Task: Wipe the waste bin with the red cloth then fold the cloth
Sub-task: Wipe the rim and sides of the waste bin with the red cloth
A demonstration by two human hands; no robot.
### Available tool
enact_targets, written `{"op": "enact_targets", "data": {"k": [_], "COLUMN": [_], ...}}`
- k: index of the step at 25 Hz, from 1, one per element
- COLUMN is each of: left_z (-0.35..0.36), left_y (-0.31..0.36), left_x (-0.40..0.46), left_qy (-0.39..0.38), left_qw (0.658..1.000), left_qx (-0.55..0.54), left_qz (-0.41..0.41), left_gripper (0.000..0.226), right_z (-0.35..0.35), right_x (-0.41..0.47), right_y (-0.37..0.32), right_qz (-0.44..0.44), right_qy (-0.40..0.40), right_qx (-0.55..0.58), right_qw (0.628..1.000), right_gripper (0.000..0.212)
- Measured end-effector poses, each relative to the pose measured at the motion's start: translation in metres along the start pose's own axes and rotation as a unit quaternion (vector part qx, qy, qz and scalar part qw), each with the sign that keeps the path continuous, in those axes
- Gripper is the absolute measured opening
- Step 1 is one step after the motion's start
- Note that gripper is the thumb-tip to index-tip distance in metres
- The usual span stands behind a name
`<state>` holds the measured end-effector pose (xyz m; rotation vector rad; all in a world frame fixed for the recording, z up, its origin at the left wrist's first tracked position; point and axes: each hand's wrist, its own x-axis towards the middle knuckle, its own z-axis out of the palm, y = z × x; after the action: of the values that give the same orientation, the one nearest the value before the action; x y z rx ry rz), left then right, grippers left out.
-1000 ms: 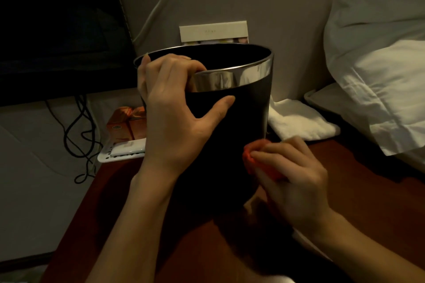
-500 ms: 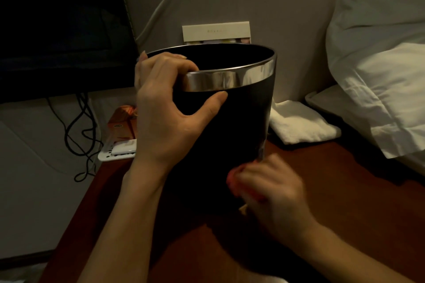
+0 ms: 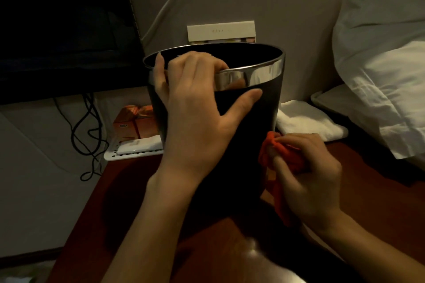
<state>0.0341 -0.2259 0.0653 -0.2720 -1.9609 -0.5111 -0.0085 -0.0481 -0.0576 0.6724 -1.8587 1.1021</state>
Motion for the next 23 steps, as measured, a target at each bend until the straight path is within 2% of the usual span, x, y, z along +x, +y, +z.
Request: {"op": "enact_targets", "data": {"k": [2,4,6,7,10,11,13,15,16,17,20,21,23], "left_z": [-0.005,-0.011,-0.013,-0.013,-0.012,-0.012,-0.011,-0.011,-0.011,-0.011,-0.012,-0.011,-0.010], "left_y": [-0.012,-0.025,-0.031,-0.032,-0.033,-0.033,-0.032,-0.033,-0.032,-0.032,-0.033,-0.033,-0.033], "left_x": [0.003,0.004,0.004,0.004,0.004,0.004,0.004,0.003,0.003,0.003,0.004,0.004,0.005], "left_qy": [0.017,0.028,0.028,0.027,0.028,0.028,0.029,0.028,0.027,0.027,0.030,0.031,0.032], "left_qw": [0.999,0.997,0.996,0.995,0.996,0.996,0.996,0.996,0.996,0.995,0.995,0.996,0.995], "left_qx": [-0.038,-0.068,-0.087,-0.091,-0.087,-0.086,-0.085,-0.086,-0.087,-0.088,-0.088,-0.085,-0.087], "left_qz": [-0.009,-0.015,-0.016,-0.016,-0.019,-0.019,-0.019,-0.023,-0.024,-0.025,-0.026,-0.024,-0.018], "left_gripper": [0.033,0.033,0.032,0.032,0.032,0.032,0.033,0.034,0.034,0.034,0.033,0.032,0.032], "right_z": [0.008,0.020,0.021,0.017,-0.001,-0.003,0.006,0.022,0.023,0.022,0.015,0.015,0.025], "right_x": [-0.010,-0.028,-0.030,-0.022,0.013,0.016,0.003,-0.023,-0.027,-0.021,0.008,0.008,-0.008], "right_y": [0.002,0.005,0.003,0.001,-0.008,-0.010,-0.015,-0.018,-0.018,-0.018,-0.027,-0.029,-0.030], "right_qz": [-0.066,-0.166,-0.219,-0.210,-0.087,-0.068,-0.097,-0.180,-0.200,-0.193,-0.114,-0.107,-0.145], "right_qy": [-0.064,-0.143,-0.161,-0.138,-0.021,-0.012,-0.075,-0.162,-0.172,-0.157,-0.035,-0.027,-0.085], "right_qx": [-0.003,-0.046,-0.072,-0.068,-0.036,-0.029,-0.026,-0.061,-0.078,-0.073,-0.020,-0.013,-0.039], "right_qw": [0.996,0.975,0.959,0.966,0.995,0.997,0.992,0.968,0.961,0.966,0.993,0.994,0.985], "right_gripper": [0.013,0.013,0.014,0.017,0.019,0.019,0.014,0.012,0.013,0.015,0.019,0.019,0.014]}}
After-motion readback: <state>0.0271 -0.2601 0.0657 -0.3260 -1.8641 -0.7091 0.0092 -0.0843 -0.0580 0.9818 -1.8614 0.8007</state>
